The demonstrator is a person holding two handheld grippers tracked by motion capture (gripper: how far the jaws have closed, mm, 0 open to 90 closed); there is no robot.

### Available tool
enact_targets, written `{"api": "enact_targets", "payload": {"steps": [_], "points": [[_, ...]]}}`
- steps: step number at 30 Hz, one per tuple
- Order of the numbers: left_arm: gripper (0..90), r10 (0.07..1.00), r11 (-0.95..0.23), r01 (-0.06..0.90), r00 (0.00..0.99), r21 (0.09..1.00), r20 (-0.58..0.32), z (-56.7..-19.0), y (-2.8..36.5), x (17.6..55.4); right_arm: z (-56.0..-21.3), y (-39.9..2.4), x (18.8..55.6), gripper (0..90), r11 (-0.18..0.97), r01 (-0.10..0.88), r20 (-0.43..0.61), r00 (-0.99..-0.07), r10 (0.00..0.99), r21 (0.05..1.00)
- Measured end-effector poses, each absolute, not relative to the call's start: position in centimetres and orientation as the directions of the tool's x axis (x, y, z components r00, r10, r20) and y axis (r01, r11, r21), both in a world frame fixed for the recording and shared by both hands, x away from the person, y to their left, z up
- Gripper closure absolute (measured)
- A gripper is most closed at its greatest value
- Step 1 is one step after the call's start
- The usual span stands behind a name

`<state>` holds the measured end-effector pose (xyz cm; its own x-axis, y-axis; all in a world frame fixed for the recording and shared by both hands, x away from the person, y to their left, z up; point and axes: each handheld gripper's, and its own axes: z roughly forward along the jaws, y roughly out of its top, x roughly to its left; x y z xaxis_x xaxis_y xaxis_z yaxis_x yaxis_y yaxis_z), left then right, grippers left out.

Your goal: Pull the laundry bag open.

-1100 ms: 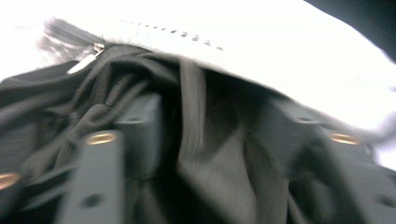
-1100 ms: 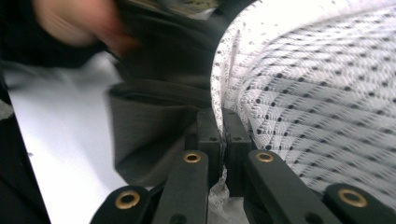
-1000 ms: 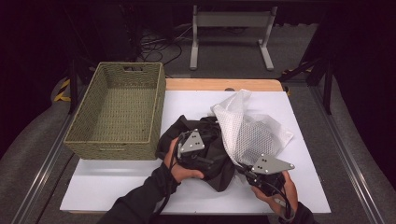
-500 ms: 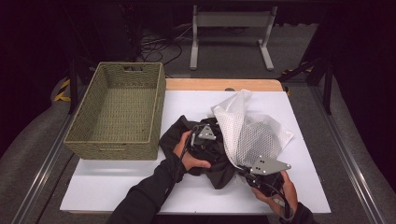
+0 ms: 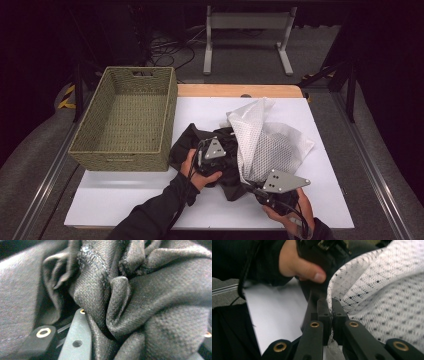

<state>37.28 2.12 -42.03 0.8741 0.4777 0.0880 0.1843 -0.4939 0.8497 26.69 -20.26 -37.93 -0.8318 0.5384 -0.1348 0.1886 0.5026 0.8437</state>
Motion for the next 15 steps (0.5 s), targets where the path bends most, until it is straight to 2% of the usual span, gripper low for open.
{"api": "enact_targets", "payload": {"steps": [4,9,13,14,15], "points": [[73.2,0.533,-0.448,0.185,0.841,0.875,0.095,-40.0,5.5,34.4,-36.4,-19.0,25.7,89.0,0.487,0.131,-0.143,-0.862,0.486,0.863],[72.7,0.606,-0.464,0.165,0.776,0.870,0.176,-38.2,9.0,30.2,-34.9,-17.4,24.9,89.1,0.476,0.078,-0.170,-0.873,0.457,0.876],[70.9,0.567,-0.511,0.112,0.789,0.852,0.236,-38.0,8.3,28.6,-34.4,-17.6,25.1,89.1,0.447,0.107,-0.170,-0.828,0.535,0.888],[70.8,0.518,-0.549,0.079,0.813,0.832,0.264,-38.5,6.8,28.4,-34.5,-17.8,25.3,89.1,0.435,0.117,-0.154,-0.828,0.539,0.893],[70.6,0.518,-0.549,0.079,0.813,0.832,0.264,-38.5,6.8,28.4,-34.5,-17.8,25.3,89.1,0.435,0.117,-0.154,-0.828,0.539,0.893]]}}
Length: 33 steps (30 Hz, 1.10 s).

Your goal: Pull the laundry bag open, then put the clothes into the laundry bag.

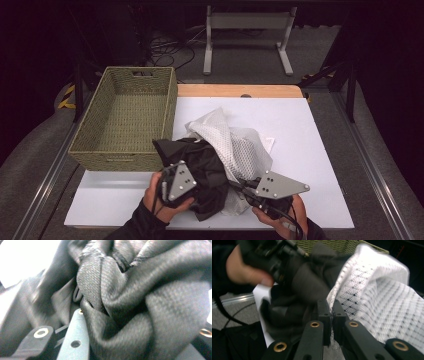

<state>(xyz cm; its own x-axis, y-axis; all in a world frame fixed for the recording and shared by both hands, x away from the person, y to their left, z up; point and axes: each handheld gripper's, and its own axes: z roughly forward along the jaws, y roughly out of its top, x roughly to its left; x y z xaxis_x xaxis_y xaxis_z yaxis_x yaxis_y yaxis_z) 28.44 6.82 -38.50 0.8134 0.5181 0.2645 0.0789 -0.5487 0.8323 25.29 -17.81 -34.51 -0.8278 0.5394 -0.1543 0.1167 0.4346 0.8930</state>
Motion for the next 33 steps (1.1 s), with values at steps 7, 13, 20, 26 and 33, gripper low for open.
{"api": "enact_targets", "payload": {"steps": [7,13,20,26,33], "points": [[70.1,0.456,-0.542,0.119,0.873,0.832,0.172,-40.5,0.6,31.4,-35.3,-18.8,25.4,89.1,0.410,0.153,-0.100,-0.840,0.533,0.899],[69.8,0.621,-0.348,0.262,0.784,0.900,0.012,-41.6,0.1,36.2,-36.2,-19.9,25.4,89.2,0.422,0.201,-0.061,-0.846,0.530,0.884],[50.2,0.556,-0.321,0.234,0.831,0.918,-0.017,-42.3,0.7,36.5,-38.7,-21.8,26.6,89.2,0.441,0.258,-0.077,-0.787,0.612,0.860],[17.2,0.468,-0.409,0.171,0.883,0.897,0.044,-40.0,4.6,33.2,-38.7,-22.7,27.0,89.2,0.423,0.265,-0.082,-0.760,0.644,0.867],[11.2,0.498,-0.480,0.132,0.855,0.867,0.146,-38.3,9.9,30.7,-38.3,-23.1,26.8,89.2,0.432,0.264,-0.092,-0.757,0.647,0.862]]}}
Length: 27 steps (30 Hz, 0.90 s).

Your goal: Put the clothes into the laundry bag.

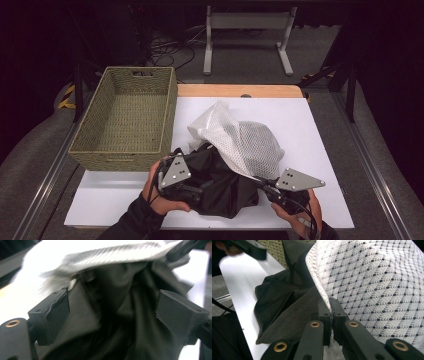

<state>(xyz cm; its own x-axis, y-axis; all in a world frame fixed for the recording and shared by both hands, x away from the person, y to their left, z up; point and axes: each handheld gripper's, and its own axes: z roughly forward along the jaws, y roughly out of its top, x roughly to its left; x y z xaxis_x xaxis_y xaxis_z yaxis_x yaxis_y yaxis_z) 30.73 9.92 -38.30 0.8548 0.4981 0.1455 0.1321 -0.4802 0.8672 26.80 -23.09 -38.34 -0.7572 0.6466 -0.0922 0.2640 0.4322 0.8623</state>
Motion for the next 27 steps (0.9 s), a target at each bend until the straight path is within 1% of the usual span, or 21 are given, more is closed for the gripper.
{"api": "enact_targets", "payload": {"steps": [3,4,6,7,8,10,11,12,13,14,16,17,18,19,20,22,24,25,27], "points": [[8.2,0.500,-0.553,0.181,0.853,0.813,0.150,-39.6,9.7,32.1,-38.3,-22.9,26.7,89.1,0.450,0.256,-0.110,-0.760,0.641,0.856],[8.3,0.494,-0.574,0.202,0.858,0.794,0.139,-40.3,9.4,32.6,-38.2,-22.8,26.7,89.1,0.453,0.251,-0.115,-0.761,0.638,0.855],[8.6,0.491,-0.620,0.228,0.859,0.751,0.144,-41.9,8.7,33.6,-38.3,-22.7,26.8,89.0,0.454,0.252,-0.111,-0.765,0.634,0.855],[10.0,0.493,-0.632,0.243,0.859,0.736,0.140,-42.6,8.3,34.0,-38.4,-22.7,26.8,89.0,0.458,0.252,-0.112,-0.768,0.631,0.852],[14.3,0.491,-0.645,0.257,0.861,0.719,0.133,-43.2,8.1,34.4,-38.4,-22.6,26.8,88.9,0.461,0.252,-0.114,-0.768,0.630,0.851],[18.2,0.479,-0.653,0.278,0.872,0.705,0.100,-44.1,7.6,35.3,-38.6,-22.6,27.0,88.5,0.458,0.259,-0.104,-0.771,0.629,0.850],[25.3,0.478,-0.648,0.281,0.874,0.708,0.091,-44.4,7.4,35.6,-38.7,-22.6,27.0,87.7,0.456,0.262,-0.101,-0.770,0.630,0.850],[41.9,0.484,-0.635,0.278,0.871,0.721,0.090,-44.4,7.3,35.7,-38.8,-22.6,27.1,87.2,0.456,0.264,-0.102,-0.767,0.633,0.850],[54.0,0.468,-0.624,0.269,0.881,0.734,0.075,-44.4,7.2,35.8,-38.9,-22.6,27.2,87.2,0.456,0.268,-0.100,-0.765,0.636,0.849],[63.2,0.449,-0.612,0.247,0.891,0.752,0.073,-44.1,7.2,35.7,-39.0,-22.6,27.3,87.2,0.453,0.271,-0.095,-0.766,0.636,0.849],[78.3,0.408,-0.585,0.206,0.911,0.785,0.065,-43.4,7.1,35.2,-38.9,-22.4,27.4,87.3,0.452,0.267,-0.100,-0.762,0.640,0.851],[81.5,0.383,-0.554,0.187,0.922,0.812,0.049,-42.6,7.0,34.9,-38.8,-22.3,27.5,87.7,0.447,0.266,-0.098,-0.762,0.640,0.854],[82.9,0.383,-0.554,0.187,0.922,0.812,0.049,-42.6,7.0,34.9,-38.5,-22.2,27.4,88.1,0.442,0.254,-0.104,-0.761,0.640,0.861],[83.3,0.363,-0.515,0.176,0.931,0.839,0.028,-41.8,6.7,34.6,-38.2,-22.1,27.4,88.4,0.433,0.244,-0.106,-0.760,0.641,0.868],[83.6,0.341,-0.510,0.160,0.940,0.845,0.028,-41.4,6.4,34.3,-37.9,-22.0,27.3,88.6,0.426,0.238,-0.104,-0.762,0.639,0.873],[83.7,0.316,-0.522,0.104,0.945,0.846,0.079,-40.8,5.4,33.8,-37.2,-21.6,27.2,88.8,0.410,0.215,-0.110,-0.762,0.639,0.887],[83.6,0.295,-0.531,0.084,0.951,0.843,0.091,-40.5,4.2,33.7,-36.7,-21.2,27.1,88.9,0.404,0.197,-0.116,-0.768,0.630,0.893],[83.4,0.300,-0.539,0.068,0.947,0.840,0.116,-40.4,3.5,33.6,-36.4,-20.9,27.1,89.0,0.396,0.188,-0.114,-0.772,0.626,0.899],[83.5,0.310,-0.533,0.063,0.943,0.843,0.125,-40.2,2.8,33.7,-36.2,-20.7,27.1,89.0,0.390,0.186,-0.107,-0.778,0.619,0.902]]}}
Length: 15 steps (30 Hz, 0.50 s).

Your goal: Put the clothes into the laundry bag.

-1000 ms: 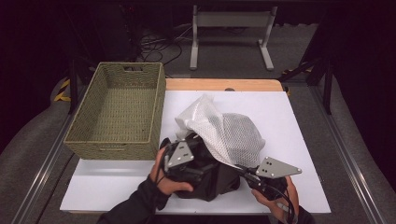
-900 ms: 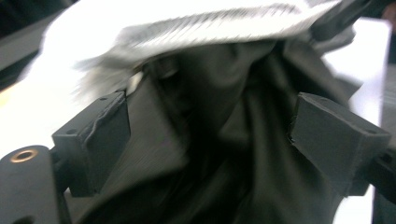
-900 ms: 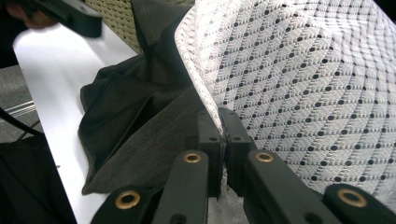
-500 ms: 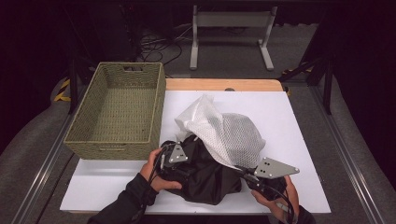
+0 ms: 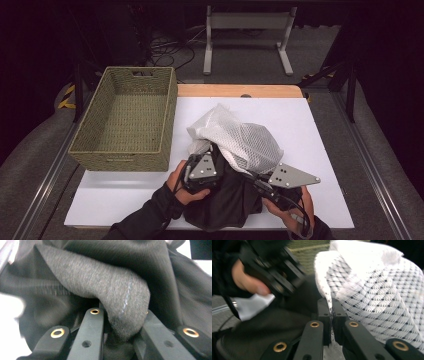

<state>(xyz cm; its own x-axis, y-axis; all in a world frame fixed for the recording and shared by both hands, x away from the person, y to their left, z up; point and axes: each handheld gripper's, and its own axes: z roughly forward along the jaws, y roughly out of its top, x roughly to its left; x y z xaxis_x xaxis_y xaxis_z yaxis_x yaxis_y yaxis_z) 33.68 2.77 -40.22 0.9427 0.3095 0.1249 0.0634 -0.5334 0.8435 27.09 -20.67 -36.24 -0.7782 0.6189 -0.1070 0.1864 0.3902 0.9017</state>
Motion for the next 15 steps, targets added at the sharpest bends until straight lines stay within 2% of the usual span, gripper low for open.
{"api": "enact_targets", "payload": {"steps": [5,8,12,15], "points": [[85.2,0.470,-0.447,0.191,0.881,0.874,0.048,-39.8,1.3,35.6,-36.1,-19.7,26.8,89.0,0.398,0.163,-0.110,-0.808,0.579,0.903],[85.4,0.563,-0.351,0.271,0.826,0.896,-0.029,-40.1,1.6,36.8,-36.2,-19.2,26.5,89.0,0.469,0.157,-0.128,-0.845,0.519,0.869],[85.3,0.594,-0.315,0.297,0.803,0.901,-0.057,-40.7,2.5,37.9,-37.7,-19.2,26.9,89.1,0.530,0.204,-0.105,-0.862,0.496,0.823],[83.2,0.539,-0.286,0.293,0.836,0.912,-0.100,-41.3,3.7,38.7,-39.0,-19.5,27.5,89.1,0.551,0.237,-0.103,-0.850,0.516,0.801]]}}
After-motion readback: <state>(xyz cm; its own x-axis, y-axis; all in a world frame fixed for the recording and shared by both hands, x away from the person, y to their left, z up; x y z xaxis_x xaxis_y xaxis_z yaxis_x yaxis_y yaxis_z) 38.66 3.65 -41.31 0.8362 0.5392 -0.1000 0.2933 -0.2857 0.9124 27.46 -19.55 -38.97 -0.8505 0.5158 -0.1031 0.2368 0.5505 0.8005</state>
